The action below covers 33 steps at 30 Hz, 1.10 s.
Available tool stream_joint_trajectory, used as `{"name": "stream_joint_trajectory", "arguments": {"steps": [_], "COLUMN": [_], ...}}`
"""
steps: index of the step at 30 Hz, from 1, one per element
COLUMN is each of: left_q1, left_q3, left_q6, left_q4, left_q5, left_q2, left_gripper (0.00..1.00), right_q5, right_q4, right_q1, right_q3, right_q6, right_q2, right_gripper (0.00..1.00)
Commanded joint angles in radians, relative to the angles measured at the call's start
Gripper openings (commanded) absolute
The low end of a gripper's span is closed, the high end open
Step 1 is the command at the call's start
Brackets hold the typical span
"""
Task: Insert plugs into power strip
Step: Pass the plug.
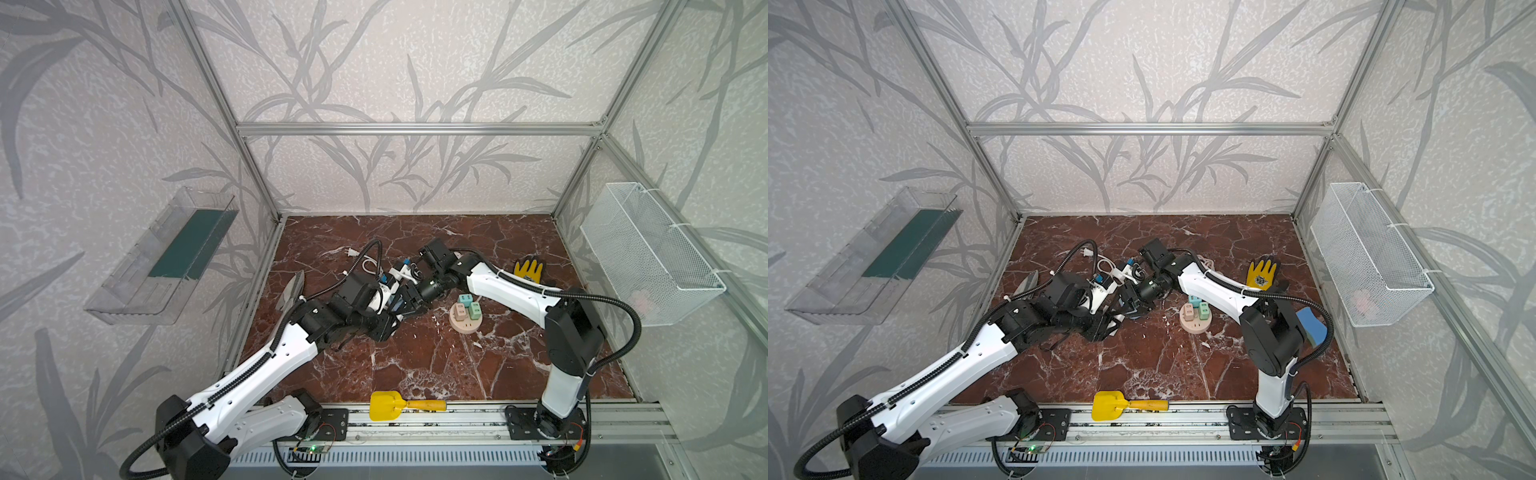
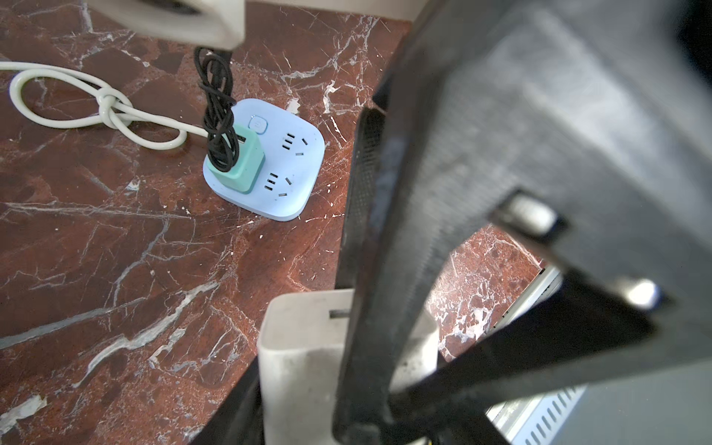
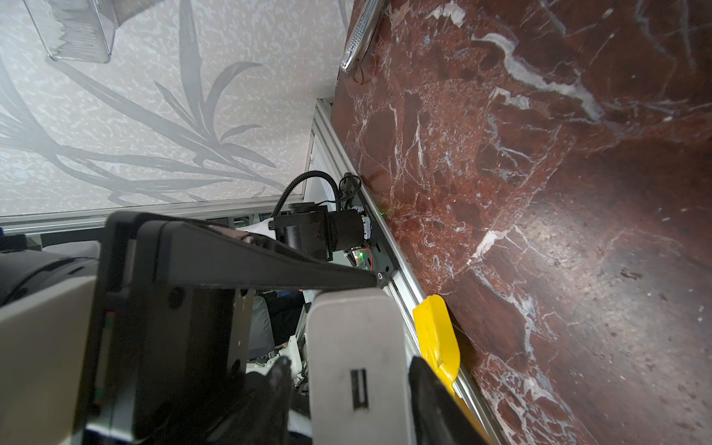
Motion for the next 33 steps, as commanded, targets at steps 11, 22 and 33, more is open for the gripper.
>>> {"name": "stream_joint_trajectory", "arguments": {"steps": [11,22,33], "left_q1": [-0.006,0.009,0.123], "left_q3": [0.032,0.036,0.052], "left_q6": [0.003,-0.113,-0.365], "left_q4": [0.021,0.093,0.151], "left_q5": [-0.007,-0.018,-0.044], "left_q2": [-0.005,-0.046,-0.086], "left_gripper": [0.0,0.45,0.37], "right_q5": [-0.048,-0.087,-0.106], "right_q4": [0.074,0.304,0.468], "right_q1": [0.005,-0.054,-0.064], "right_q3": [0.008,-0.125,-0.175], "right_q6": [0.021,0.142,0.246], "right_q2": [0.019,-0.023,0.019], "right_gripper": [0.06,0.0,0.0]}}
